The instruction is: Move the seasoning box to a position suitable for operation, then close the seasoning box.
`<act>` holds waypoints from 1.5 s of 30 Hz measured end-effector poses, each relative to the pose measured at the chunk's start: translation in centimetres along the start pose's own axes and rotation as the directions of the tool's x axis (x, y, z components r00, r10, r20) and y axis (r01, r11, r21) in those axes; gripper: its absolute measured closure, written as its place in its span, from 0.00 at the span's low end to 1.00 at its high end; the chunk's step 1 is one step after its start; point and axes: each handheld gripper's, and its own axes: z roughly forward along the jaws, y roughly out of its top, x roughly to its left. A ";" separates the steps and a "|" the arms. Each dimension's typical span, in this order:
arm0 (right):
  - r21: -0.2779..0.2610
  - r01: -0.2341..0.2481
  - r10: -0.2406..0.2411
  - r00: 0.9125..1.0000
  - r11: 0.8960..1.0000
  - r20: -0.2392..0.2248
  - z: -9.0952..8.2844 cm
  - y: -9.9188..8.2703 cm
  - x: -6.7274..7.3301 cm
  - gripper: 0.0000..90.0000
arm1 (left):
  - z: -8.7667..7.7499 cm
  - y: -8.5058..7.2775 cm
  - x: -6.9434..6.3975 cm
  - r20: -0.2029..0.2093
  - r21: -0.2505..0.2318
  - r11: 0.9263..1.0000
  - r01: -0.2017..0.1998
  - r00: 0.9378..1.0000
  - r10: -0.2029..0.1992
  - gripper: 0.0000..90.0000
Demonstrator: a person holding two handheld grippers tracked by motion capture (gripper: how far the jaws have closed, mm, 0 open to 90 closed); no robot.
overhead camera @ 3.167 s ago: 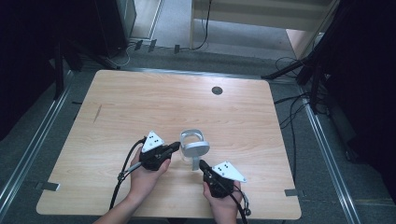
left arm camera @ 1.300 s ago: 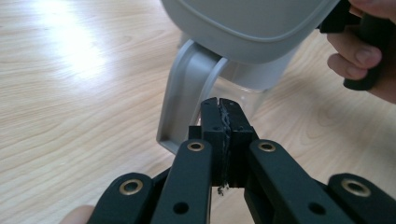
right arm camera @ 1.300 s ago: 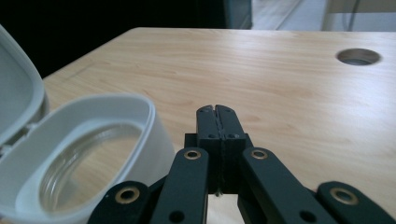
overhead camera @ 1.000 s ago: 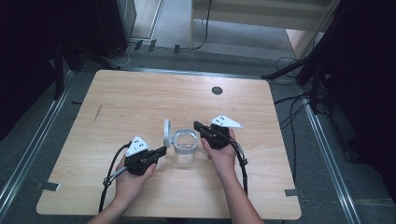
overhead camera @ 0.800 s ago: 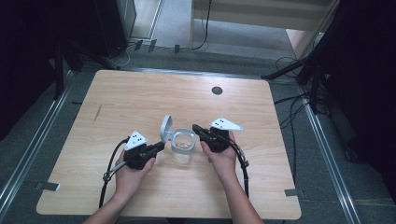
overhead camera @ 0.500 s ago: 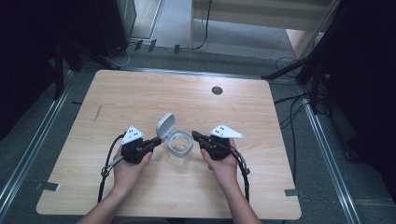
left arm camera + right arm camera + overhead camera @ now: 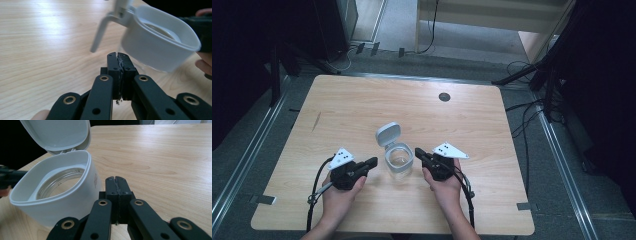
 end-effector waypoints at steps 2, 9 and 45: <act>-0.004 0.005 -0.006 1.000 1.000 -0.009 0.1 0.0 0.3 1.00 | 0.4 -0.1 -0.5 0.016 0.014 1.000 -0.015 1.000 0.015 1.00; -0.013 0.021 -0.021 1.000 1.000 -0.014 -0.6 -0.4 1.3 1.00 | 0.9 -0.1 -0.8 0.006 0.016 1.000 -0.022 1.000 0.022 1.00; -0.053 0.011 -0.007 0.998 0.999 0.064 0.7 6.6 -0.2 1.00 | -10.7 -5.0 11.7 -0.245 -0.109 0.986 0.125 0.958 -0.149 0.22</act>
